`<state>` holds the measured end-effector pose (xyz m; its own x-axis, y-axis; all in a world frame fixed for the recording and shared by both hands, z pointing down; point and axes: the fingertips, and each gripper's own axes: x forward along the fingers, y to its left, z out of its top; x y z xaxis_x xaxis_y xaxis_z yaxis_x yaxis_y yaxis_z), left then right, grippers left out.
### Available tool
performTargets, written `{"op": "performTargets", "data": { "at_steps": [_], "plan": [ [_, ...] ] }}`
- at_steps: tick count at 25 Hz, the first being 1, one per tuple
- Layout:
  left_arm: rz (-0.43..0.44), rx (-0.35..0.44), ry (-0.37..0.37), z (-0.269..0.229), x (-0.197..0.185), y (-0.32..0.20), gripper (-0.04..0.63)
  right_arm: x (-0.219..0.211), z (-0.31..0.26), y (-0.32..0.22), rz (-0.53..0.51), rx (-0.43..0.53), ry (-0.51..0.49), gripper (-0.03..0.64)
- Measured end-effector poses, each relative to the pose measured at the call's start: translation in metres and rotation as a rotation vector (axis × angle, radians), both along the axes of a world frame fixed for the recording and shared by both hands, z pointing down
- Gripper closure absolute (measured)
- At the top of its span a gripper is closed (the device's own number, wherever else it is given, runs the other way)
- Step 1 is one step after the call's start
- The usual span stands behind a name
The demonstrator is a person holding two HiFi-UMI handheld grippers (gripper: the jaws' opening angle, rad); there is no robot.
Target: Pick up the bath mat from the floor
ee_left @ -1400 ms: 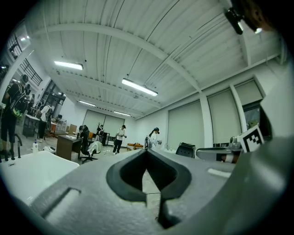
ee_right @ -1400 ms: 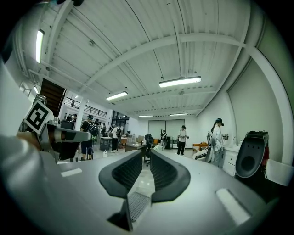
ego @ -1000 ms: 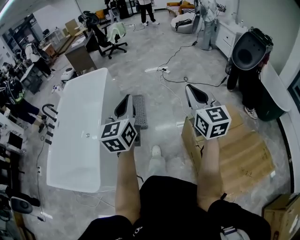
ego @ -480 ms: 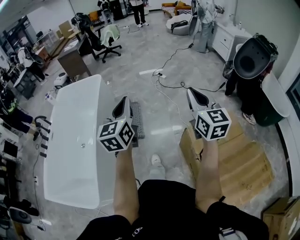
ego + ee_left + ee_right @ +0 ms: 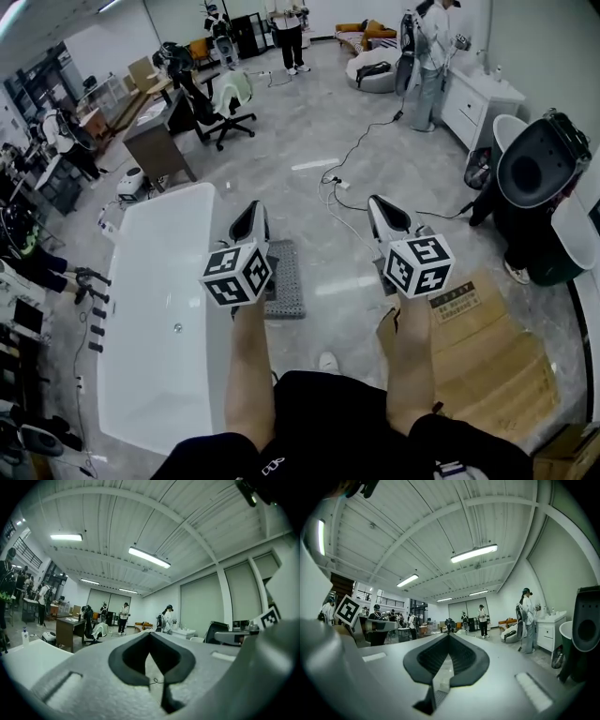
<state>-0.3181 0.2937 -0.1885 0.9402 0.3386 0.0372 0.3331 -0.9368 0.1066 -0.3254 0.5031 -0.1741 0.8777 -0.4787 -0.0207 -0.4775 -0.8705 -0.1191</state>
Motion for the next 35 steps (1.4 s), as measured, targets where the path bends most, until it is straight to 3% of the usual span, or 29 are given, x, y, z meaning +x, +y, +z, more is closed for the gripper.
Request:
{"op": "performTargets", "data": {
  "at_steps": [8, 13, 17, 24, 30, 35],
  "plan": [
    [-0.009, 0.017, 0.003, 0.004, 0.082, -0.033, 0.595, 0.088, 0.004, -0.041, -0.041, 0.013, 0.0, 0.614],
    [-0.028, -0.048, 0.022, 0.014, 0.108, -0.047, 0.595, 0.11, 0.014, -0.06, -0.081, -0.037, -0.002, 0.614],
    [-0.017, -0.097, -0.002, 0.029, 0.125, -0.051, 0.595, 0.122, 0.016, -0.062, -0.117, -0.09, -0.006, 0.614],
    [-0.017, -0.198, -0.047, 0.047, 0.146, -0.061, 0.595, 0.145, 0.012, -0.052, -0.066, -0.147, -0.071, 0.614],
    [-0.04, -0.219, -0.044, 0.046, 0.17, -0.069, 0.595, 0.143, 0.01, -0.101, -0.334, -0.208, -0.011, 0.614],
    [-0.055, -0.204, -0.046, 0.052, 0.199, -0.076, 0.595, 0.173, 0.015, -0.116, -0.388, -0.206, 0.015, 0.614]
  ]
}}
